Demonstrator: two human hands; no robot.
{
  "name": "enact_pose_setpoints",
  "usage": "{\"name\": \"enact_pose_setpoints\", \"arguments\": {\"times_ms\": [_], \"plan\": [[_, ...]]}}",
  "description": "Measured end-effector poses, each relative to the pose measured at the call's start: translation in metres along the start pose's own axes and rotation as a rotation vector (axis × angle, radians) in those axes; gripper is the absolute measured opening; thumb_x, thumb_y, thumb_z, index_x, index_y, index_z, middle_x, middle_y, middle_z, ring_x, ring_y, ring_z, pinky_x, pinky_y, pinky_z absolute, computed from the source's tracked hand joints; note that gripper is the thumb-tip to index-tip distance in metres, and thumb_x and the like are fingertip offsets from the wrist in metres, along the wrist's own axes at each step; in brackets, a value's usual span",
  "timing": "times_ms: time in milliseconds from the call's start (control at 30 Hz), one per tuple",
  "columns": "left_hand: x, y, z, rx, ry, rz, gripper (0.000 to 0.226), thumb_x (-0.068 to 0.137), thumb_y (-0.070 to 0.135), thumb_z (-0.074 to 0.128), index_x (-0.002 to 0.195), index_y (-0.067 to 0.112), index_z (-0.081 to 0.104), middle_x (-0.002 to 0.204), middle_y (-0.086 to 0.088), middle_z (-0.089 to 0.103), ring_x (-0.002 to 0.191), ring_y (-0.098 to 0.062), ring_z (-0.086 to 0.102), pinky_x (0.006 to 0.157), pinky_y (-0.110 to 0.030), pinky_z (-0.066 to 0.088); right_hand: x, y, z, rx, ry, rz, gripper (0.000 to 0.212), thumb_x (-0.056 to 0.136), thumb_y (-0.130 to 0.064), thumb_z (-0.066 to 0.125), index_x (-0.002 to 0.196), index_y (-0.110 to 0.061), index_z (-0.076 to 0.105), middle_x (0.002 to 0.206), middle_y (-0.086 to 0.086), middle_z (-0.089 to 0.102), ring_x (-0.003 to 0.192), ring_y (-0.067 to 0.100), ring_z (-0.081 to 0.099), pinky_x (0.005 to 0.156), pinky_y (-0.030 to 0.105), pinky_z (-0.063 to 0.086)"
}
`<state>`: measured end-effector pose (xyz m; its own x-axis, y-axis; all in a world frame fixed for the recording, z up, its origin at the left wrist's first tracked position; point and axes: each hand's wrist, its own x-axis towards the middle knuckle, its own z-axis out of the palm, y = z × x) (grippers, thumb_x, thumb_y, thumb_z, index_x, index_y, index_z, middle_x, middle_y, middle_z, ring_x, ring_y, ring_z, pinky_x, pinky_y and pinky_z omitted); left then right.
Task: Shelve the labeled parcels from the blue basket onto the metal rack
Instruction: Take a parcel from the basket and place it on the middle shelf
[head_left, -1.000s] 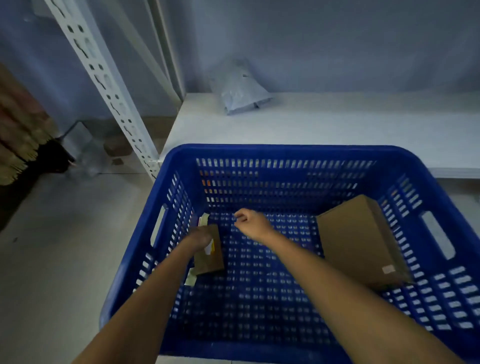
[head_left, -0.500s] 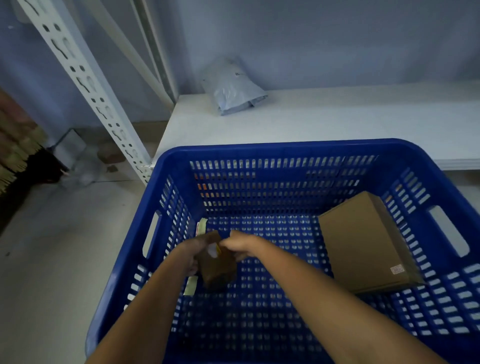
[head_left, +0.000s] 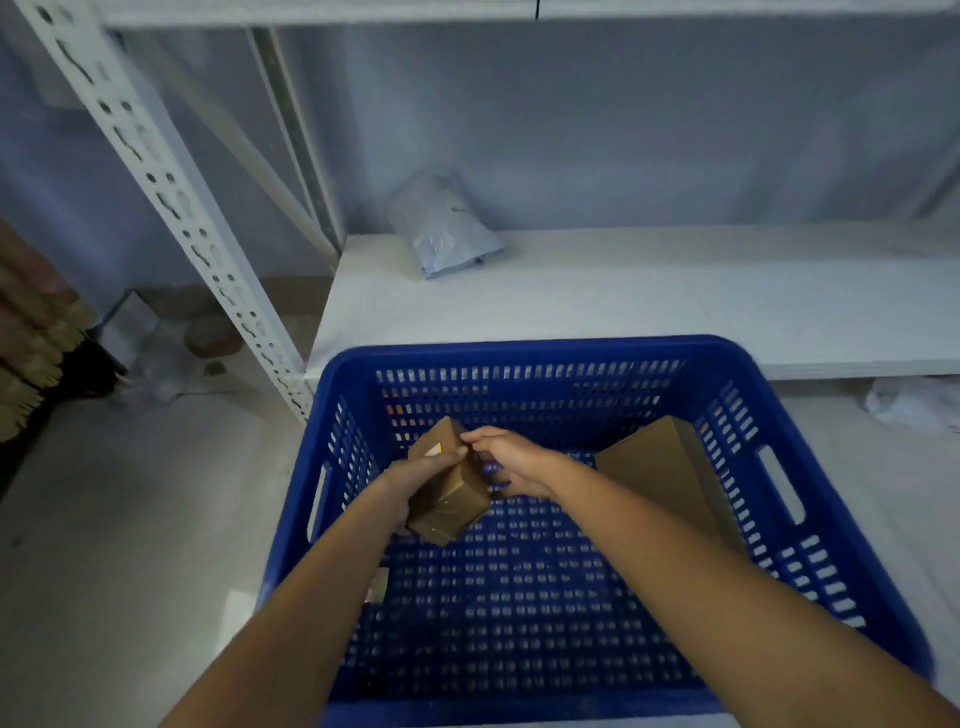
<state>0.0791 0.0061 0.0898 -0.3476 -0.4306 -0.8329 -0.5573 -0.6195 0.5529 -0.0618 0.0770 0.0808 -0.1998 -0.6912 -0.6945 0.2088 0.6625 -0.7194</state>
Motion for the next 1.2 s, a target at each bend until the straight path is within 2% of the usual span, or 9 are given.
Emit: {"name": "enact_pose_setpoints", "arguments": {"times_ms": [100,233,433,567,667,767,867,1067,1200], "plan": [[-0.07,0.049,-0.003,0.084,-0.033,0.076,0.083,0.064,0.045,0.084,0.129,0.008,0.048,0.116,-0.016,0.063,0.102,-0.033,0.062,0.085,-0.044,0.054,-0.064,-0.057,-0.01,0.029,-0.024,-0.039,0.024,0.103,-0.023,0.041,0.126,-0.022,0.05,0.126,0.015,0.055,0.093,0.031,0.064,0.076,0.042,0.056],[-0.182,0.127,-0.015,0.266,-0.21,0.155,0.082,0.058,0.047,0.085,0.125,0.011,0.055,0.113,-0.013,0.067,0.1,-0.029,0.064,0.074,-0.035,0.054,-0.161,-0.145,-0.029,0.049,-0.088,-0.067,0.033,0.1,-0.029,0.049,0.127,-0.013,0.039,0.123,0.021,0.056,0.105,0.04,0.065,0.091,0.049,0.055],[-0.368,0.242,-0.031,0.593,-0.414,0.24,0.079,0.051,0.054,0.085,0.119,0.025,0.055,0.119,-0.007,0.066,0.11,-0.026,0.063,0.089,-0.04,0.053,-0.32,-0.275,-0.05,0.055,-0.181,-0.187,0.042,0.087,-0.047,0.065,0.119,-0.021,0.056,0.118,0.019,0.057,0.092,0.033,0.071,0.09,0.047,0.057],[-0.497,0.317,-0.031,0.752,-0.47,0.277,0.068,0.058,0.045,0.082,0.116,0.026,0.054,0.119,-0.004,0.064,0.111,-0.02,0.062,0.097,-0.039,0.05,-0.431,-0.362,-0.053,-0.079,-0.313,-0.236,0.057,0.082,-0.048,0.071,0.128,-0.019,0.056,0.127,0.016,0.055,0.115,0.032,0.06,0.104,0.048,0.048],[-0.603,0.376,-0.029,0.858,-0.507,0.304,0.085,0.046,0.051,0.089,0.119,0.028,0.054,0.119,-0.002,0.066,0.109,-0.017,0.063,0.085,-0.03,0.055,-0.52,-0.425,-0.051,-0.151,-0.301,-0.341,0.067,0.083,-0.049,0.069,0.137,-0.016,0.049,0.134,0.019,0.05,0.124,0.032,0.053,0.103,0.046,0.049],[-0.698,0.426,-0.025,0.948,-0.504,0.389,0.104,0.042,0.056,0.089,0.132,0.027,0.045,0.132,-0.005,0.056,0.121,-0.023,0.054,0.099,-0.036,0.049,-0.604,-0.476,-0.052,-0.148,-0.222,-0.449,0.065,0.076,-0.053,0.076,0.131,-0.025,0.055,0.132,0.018,0.052,0.121,0.029,0.055,0.093,0.039,0.055],[-0.771,0.461,-0.017,0.928,-0.475,0.461,0.102,0.05,0.045,0.089,0.137,0.021,0.042,0.138,-0.006,0.054,0.127,-0.025,0.05,0.11,-0.042,0.038,-0.671,-0.519,-0.054,-0.17,-0.131,-0.522,0.063,0.074,-0.056,0.075,0.128,-0.03,0.055,0.127,0.014,0.058,0.118,0.027,0.059,0.091,0.036,0.056],[-0.835,0.48,0.004,0.879,-0.363,0.686,0.072,0.067,0.04,0.077,0.129,0.021,0.045,0.13,-0.004,0.056,0.122,-0.02,0.053,0.108,-0.042,0.041,-0.748,-0.59,-0.049,-0.335,0.034,-0.627,0.071,0.066,-0.066,0.074,0.125,-0.033,0.056,0.123,0.007,0.06,0.115,0.022,0.059,0.098,0.04,0.053],[-0.825,0.46,0.016,0.281,-0.418,0.845,0.068,0.072,0.02,0.075,0.133,0.011,0.046,0.132,-0.013,0.058,0.122,-0.027,0.054,0.102,-0.041,0.045,-0.762,-0.601,-0.052,-0.219,0.175,-0.764,0.098,0.056,-0.076,0.072,0.137,-0.028,0.045,0.138,0.005,0.05,0.129,0.023,0.047,0.113,0.051,0.035]]}}
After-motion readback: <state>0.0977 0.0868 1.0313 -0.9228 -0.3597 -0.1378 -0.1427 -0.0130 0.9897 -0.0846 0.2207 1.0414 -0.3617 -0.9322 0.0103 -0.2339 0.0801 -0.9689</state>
